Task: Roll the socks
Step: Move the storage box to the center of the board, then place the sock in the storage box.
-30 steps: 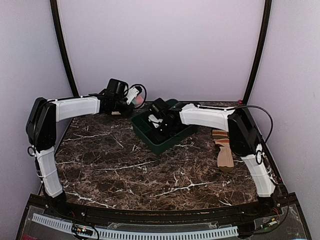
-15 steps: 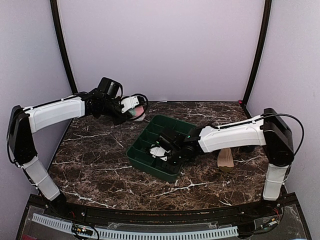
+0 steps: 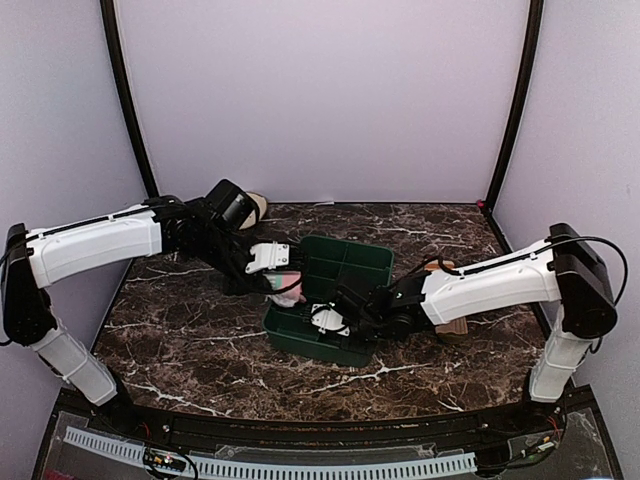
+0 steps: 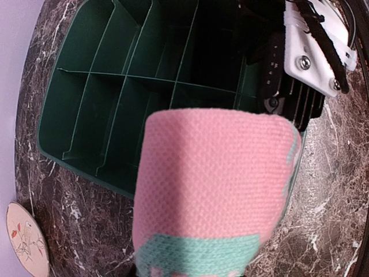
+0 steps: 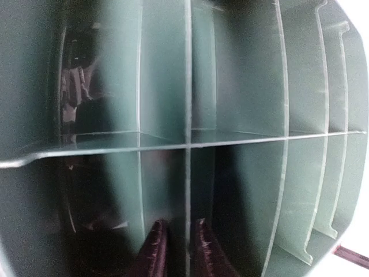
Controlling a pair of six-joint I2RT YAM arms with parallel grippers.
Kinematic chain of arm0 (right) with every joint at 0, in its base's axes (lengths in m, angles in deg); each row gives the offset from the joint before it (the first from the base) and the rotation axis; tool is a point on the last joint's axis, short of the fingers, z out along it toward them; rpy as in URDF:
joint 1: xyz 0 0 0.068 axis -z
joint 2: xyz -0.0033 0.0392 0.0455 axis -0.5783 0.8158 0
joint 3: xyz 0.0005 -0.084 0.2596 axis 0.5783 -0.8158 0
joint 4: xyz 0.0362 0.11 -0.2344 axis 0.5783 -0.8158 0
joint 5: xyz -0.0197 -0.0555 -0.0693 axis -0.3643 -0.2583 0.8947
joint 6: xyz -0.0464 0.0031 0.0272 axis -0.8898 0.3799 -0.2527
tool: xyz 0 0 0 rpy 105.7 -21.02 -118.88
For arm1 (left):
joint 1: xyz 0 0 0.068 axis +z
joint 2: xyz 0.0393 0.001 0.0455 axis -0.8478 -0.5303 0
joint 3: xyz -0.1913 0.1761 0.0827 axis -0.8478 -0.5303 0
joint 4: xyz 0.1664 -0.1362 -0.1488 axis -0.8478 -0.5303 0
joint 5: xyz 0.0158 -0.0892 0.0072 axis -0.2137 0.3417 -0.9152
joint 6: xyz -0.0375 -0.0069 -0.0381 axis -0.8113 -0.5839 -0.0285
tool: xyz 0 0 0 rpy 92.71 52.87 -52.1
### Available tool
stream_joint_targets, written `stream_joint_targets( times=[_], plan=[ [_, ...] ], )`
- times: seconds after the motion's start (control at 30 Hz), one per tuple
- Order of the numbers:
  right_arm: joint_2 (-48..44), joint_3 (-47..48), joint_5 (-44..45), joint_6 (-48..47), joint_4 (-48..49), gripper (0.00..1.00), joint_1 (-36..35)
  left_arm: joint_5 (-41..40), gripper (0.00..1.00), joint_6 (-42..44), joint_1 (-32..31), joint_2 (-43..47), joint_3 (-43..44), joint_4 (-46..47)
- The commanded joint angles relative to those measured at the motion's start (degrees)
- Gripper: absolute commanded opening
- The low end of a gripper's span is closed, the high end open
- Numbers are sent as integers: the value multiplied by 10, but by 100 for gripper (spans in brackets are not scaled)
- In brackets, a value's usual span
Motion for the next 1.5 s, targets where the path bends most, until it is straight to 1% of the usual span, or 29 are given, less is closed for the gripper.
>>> stream_joint_targets(
  times=[0.0, 0.13, 0.27, 0.33, 0.5, 0.6, 0.67, 0.8, 1.0, 1.23, 1.47],
  plan=[
    [-19, 15, 30, 8, 20, 22, -3, -16, 0, -35, -12, -9, 2, -27],
    [-25, 18, 25, 17, 20, 31, -3, -37, 0, -53, -23, -42, 31, -35],
    [-56, 18, 26, 42, 35, 43, -2, -49, 0, -60, -38, -72, 58, -35],
    [-73, 19, 24, 53, 37, 46, -3, -51, 0, -69, -40, -87, 80, -47],
    [-118, 18, 18, 89, 28, 48, -3, -61, 0, -75, -44, -104, 108, -48],
    [-136, 35, 21, 115, 8, 49, -3, -70, 0, -78, -48, -125, 129, -64],
    [-153, 27, 24, 133, 1, 49, -3, -76, 0, -80, -51, -138, 137, -70],
    [-195, -18, 29, 170, 2, 49, -3, -80, 0, -86, -55, -154, 148, -78],
    [-252, -61, 55, 210, 11, 49, -3, -93, 0, -93, -61, -172, 154, -86],
    [-258, -65, 62, 214, 18, 49, -3, -120, 0, -104, -68, -202, 169, -99],
    [-263, -61, 77, 211, 33, 48, -2, -157, 0, -110, -72, -222, 165, -103]
  ],
)
